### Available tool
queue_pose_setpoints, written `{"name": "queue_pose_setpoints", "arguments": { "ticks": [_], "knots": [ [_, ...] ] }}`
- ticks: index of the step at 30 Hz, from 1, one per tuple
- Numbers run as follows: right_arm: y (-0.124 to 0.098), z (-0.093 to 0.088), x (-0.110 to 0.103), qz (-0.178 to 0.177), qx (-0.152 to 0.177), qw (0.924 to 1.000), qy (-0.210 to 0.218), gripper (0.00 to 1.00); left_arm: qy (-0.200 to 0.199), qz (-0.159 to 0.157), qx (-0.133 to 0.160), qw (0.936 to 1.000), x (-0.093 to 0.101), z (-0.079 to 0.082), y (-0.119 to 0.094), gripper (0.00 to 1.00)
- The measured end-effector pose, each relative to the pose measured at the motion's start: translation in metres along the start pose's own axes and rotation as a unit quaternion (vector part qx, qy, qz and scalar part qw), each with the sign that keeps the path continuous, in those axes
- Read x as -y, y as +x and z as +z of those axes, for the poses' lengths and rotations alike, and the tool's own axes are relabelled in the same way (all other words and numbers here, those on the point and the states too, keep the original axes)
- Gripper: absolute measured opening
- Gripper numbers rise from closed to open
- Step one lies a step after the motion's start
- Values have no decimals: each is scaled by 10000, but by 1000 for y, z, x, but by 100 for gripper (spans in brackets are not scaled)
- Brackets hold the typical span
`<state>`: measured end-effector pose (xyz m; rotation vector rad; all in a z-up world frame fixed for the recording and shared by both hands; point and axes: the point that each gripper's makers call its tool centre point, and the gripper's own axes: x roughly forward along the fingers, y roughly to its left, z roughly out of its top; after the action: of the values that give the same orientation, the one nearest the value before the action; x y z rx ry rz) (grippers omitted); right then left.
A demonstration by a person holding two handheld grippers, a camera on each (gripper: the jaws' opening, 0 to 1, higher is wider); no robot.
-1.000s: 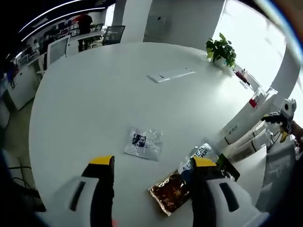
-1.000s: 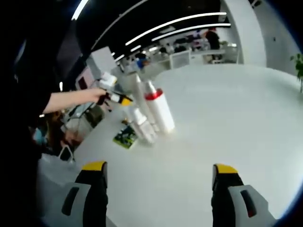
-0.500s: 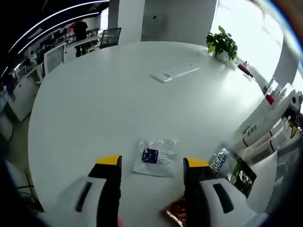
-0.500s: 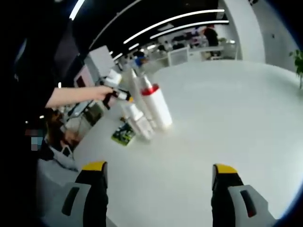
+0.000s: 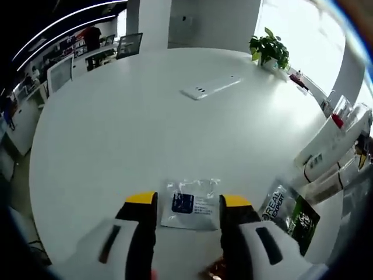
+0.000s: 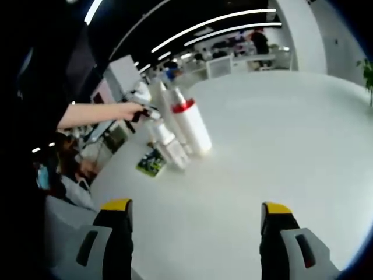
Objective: Arrange the skincare products in the storage area until every visible bottle or jar stands upright without overlapping.
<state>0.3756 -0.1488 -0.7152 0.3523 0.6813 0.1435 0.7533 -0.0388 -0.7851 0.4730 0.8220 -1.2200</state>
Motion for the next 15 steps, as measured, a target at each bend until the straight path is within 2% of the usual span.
{"name": "queue_pose_setpoints", "arguments": {
  "ticks": [5, 11, 15],
  "knots": [
    [1, 0, 3, -17, -10, 10000, 1, 93, 121, -4, -138, 9998, 9, -2, 1, 33],
    [2, -1, 3, -21, -31, 10000, 5, 93, 173, 99, -129, 9997, 6, 1, 1, 26],
    [3, -1, 2, 0, -38, 10000, -2, 93, 342, 231, -53, 9991, 4, 4, 1, 27]
  ]
}}
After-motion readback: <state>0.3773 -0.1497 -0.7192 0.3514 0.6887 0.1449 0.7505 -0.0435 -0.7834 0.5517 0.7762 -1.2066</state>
